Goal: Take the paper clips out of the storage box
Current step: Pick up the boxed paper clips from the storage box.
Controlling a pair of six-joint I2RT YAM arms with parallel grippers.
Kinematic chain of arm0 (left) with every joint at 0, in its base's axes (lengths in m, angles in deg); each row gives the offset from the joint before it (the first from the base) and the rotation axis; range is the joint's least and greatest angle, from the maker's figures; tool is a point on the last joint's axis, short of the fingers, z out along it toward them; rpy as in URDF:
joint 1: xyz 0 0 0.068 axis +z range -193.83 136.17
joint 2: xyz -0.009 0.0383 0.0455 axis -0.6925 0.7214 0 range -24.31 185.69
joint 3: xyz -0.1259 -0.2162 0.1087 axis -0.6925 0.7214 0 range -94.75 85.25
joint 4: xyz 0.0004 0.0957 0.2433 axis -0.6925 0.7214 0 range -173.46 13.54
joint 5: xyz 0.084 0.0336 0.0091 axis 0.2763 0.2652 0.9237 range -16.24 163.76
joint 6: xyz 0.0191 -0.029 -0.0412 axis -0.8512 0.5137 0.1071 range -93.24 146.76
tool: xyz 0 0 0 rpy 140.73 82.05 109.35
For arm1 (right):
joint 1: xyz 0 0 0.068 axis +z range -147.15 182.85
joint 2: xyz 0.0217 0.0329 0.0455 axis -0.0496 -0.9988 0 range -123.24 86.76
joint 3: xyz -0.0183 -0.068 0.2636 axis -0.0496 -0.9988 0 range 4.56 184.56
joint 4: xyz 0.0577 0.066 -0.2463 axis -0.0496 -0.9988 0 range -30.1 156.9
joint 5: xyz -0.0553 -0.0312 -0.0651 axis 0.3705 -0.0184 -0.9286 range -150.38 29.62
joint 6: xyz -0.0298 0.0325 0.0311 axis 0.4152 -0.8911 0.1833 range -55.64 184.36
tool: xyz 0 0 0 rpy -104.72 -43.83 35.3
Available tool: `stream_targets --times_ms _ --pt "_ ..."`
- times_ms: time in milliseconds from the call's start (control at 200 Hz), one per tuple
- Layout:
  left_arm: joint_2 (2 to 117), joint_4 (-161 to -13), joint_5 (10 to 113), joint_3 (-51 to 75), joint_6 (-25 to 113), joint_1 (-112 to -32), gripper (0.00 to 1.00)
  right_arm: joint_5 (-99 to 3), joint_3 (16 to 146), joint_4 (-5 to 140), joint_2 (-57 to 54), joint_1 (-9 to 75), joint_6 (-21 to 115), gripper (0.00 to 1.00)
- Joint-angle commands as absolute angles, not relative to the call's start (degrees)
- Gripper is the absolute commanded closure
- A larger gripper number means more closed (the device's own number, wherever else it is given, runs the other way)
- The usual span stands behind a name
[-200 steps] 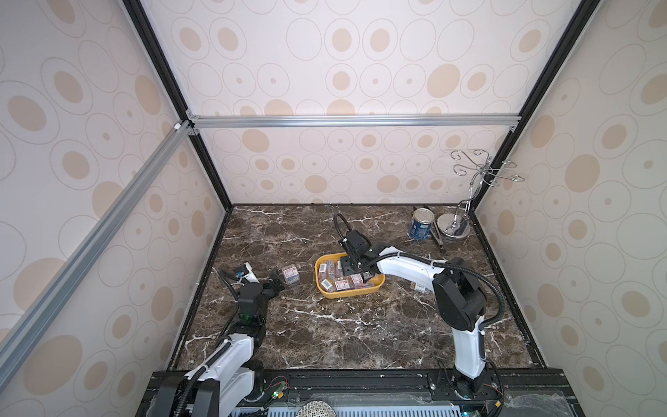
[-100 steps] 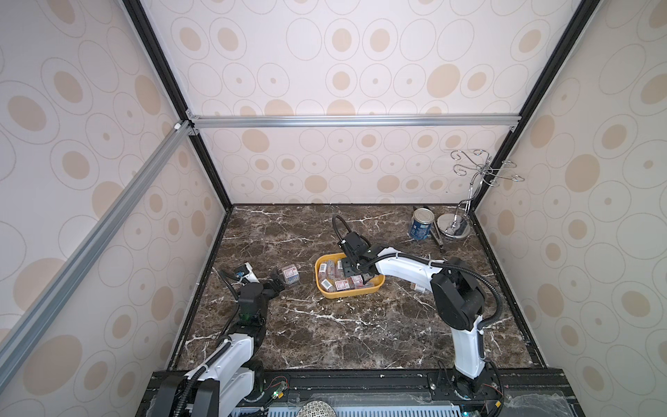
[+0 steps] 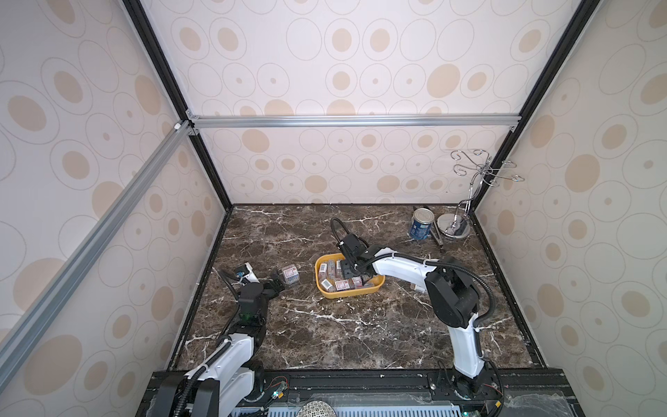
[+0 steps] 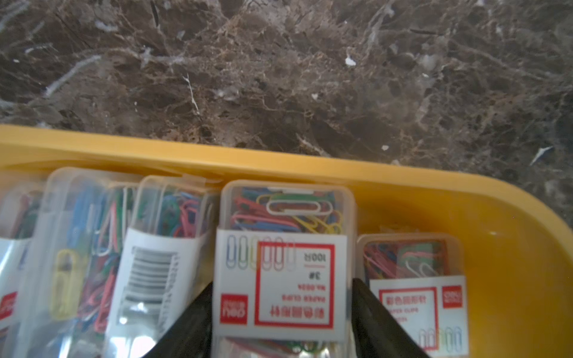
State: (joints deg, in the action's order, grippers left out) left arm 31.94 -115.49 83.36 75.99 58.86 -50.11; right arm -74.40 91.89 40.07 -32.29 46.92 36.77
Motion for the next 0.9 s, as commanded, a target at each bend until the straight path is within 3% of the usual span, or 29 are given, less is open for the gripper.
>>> stream_targets --times_ms 0,400,675,895 --pt "32.12 -114.8 84.65 74.18 58.75 -50.56 0.0 -74.73 92.0 37.58 -33.46 47.06 36.33 0.4" --pt "32.17 -114.8 84.73 74.17 58.8 -50.59 0.0 -77.85 86.81 38.53 -21.45 47.03 37.31 0.43" --pt "30.59 -114.41 85.11 74.87 58.97 -50.68 0.0 -83.74 72.4 41.34 -4.38 46.3 35.85 0.44" --pt "29.76 -114.35 85.34 75.31 59.02 -50.9 0.0 -82.63 59.87 44.91 9.97 40.04 34.34 0.44"
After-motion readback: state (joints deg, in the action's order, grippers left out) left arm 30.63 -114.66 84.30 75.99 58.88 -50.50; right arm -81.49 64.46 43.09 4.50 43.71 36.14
